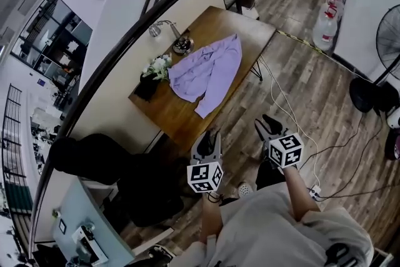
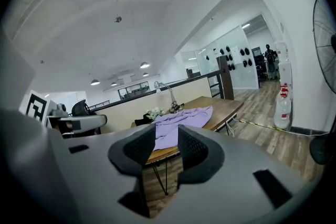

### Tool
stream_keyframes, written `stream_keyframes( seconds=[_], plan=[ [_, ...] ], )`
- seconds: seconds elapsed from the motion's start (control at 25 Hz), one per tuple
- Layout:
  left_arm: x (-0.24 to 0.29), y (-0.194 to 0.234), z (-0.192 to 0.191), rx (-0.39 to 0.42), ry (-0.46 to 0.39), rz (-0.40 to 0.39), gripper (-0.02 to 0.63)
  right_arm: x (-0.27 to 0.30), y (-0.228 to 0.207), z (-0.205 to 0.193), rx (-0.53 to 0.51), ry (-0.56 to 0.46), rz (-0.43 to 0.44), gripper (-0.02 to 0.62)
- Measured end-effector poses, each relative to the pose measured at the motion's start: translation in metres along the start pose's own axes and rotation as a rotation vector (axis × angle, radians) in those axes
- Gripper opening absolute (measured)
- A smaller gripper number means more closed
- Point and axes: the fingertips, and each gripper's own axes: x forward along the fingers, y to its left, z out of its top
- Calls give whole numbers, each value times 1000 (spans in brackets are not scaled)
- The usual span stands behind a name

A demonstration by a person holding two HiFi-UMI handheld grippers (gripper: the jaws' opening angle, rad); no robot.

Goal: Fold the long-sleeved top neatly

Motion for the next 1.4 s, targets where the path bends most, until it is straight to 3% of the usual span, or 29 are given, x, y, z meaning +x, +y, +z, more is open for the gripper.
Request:
stream_keyframes(
  seconds=[0.28, 0.48, 0.76, 1.08, 1.4],
  plan=[
    [78, 19, 3, -2, 52, 44, 133, 61, -49, 13, 25, 47, 47, 140],
    [150, 16, 37, 19, 63, 49, 132, 98, -105, 50, 71, 47, 42, 138],
    [213, 6, 69, 34, 73, 105, 129, 130, -164, 92, 101, 55, 77, 135],
    [269, -19, 78, 47, 101, 120, 127, 135, -227, 110, 147, 57, 78, 132],
    [282, -15, 80, 33, 114, 165, 126, 138, -269, 112, 195, 64, 48, 132]
  ],
)
